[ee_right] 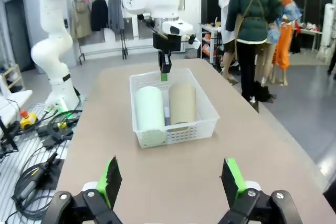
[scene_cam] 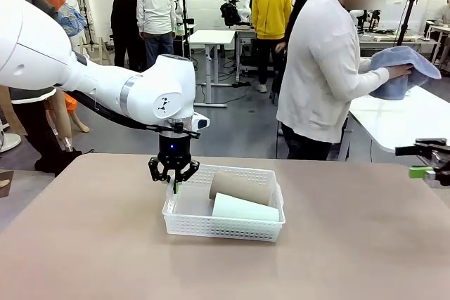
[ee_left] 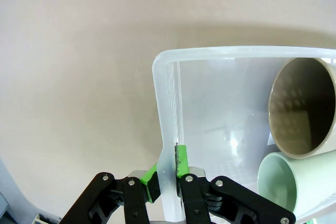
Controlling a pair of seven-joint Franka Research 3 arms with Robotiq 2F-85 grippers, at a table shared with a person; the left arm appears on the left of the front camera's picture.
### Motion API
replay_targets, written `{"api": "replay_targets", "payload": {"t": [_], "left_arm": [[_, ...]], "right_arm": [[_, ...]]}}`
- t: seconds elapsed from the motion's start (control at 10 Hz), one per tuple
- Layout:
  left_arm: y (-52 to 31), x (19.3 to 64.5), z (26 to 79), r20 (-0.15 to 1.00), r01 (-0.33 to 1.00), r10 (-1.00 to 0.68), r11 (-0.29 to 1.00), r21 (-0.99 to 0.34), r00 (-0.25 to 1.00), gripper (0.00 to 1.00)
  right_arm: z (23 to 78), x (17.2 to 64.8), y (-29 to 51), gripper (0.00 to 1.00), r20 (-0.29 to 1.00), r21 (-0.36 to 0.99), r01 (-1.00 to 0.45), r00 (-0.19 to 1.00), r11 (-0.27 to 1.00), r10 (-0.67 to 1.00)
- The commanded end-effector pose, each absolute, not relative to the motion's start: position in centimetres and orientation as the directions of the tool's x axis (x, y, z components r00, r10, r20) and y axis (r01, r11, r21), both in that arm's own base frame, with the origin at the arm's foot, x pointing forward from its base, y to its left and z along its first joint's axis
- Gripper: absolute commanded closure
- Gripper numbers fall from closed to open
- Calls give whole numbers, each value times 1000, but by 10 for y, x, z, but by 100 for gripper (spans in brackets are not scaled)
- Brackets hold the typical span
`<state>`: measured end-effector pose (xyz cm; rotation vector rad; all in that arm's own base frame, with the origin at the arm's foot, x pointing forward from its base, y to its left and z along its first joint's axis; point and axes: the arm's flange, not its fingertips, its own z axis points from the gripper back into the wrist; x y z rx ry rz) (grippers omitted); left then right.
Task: Clean and organize the cups into the basket.
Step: Pick up the Reusable plastic cup from the right side of the table and stack it inside the Organizing basket in the center of the table.
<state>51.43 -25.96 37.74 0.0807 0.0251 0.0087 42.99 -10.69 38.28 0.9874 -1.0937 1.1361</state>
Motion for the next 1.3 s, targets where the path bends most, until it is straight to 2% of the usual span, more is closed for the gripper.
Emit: {"api": "replay_targets", "payload": {"t": [0.0,0.4,1.2], "left_arm": [[-260,514,378,-23,-11,12,997,82,1000,100],[-260,514,378,-23,-11,12,997,82,1000,100],[-260,514,378,-23,-11,12,997,82,1000,100]], "right_arm": [[368,438,-123,0,982,46,-983,77,179,173],[337,442,-131,0,981,85,-978,115,193,154],[342,434,-134,0,977,94,-977,127,194,171]]}}
